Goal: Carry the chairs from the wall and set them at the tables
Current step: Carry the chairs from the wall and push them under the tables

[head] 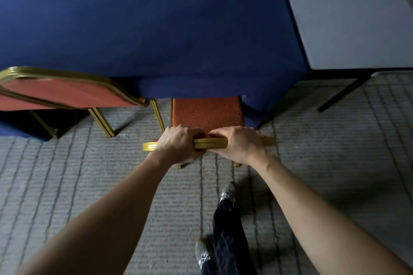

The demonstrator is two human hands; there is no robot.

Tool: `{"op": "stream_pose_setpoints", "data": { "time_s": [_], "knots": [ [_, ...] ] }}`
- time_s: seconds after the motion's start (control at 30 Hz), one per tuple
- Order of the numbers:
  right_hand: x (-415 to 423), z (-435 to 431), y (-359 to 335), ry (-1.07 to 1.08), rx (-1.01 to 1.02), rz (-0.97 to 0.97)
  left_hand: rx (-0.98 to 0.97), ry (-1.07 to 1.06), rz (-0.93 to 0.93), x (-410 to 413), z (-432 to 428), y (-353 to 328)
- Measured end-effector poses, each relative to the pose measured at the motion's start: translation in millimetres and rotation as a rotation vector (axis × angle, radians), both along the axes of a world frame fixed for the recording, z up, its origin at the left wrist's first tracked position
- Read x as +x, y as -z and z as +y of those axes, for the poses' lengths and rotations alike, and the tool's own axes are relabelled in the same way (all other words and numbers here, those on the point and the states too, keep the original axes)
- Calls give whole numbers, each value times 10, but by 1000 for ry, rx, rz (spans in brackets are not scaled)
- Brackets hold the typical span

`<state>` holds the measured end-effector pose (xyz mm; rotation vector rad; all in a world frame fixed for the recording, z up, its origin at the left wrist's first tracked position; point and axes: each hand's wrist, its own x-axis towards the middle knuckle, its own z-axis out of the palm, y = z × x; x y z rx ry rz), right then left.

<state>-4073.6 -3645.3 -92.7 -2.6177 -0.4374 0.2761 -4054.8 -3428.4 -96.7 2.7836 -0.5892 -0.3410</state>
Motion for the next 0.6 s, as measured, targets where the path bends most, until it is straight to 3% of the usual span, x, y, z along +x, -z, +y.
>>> {"op": "stream_pose_setpoints", "data": {
  "time_s": [0.43,0.6],
  "knots": [
    [-139,54,187,62,-58,-92,58,-73,-90,-173,12,73],
    [-381,117,82,109,-97,-98,124,-217,9,-428,-77,-20]
  ]
}}
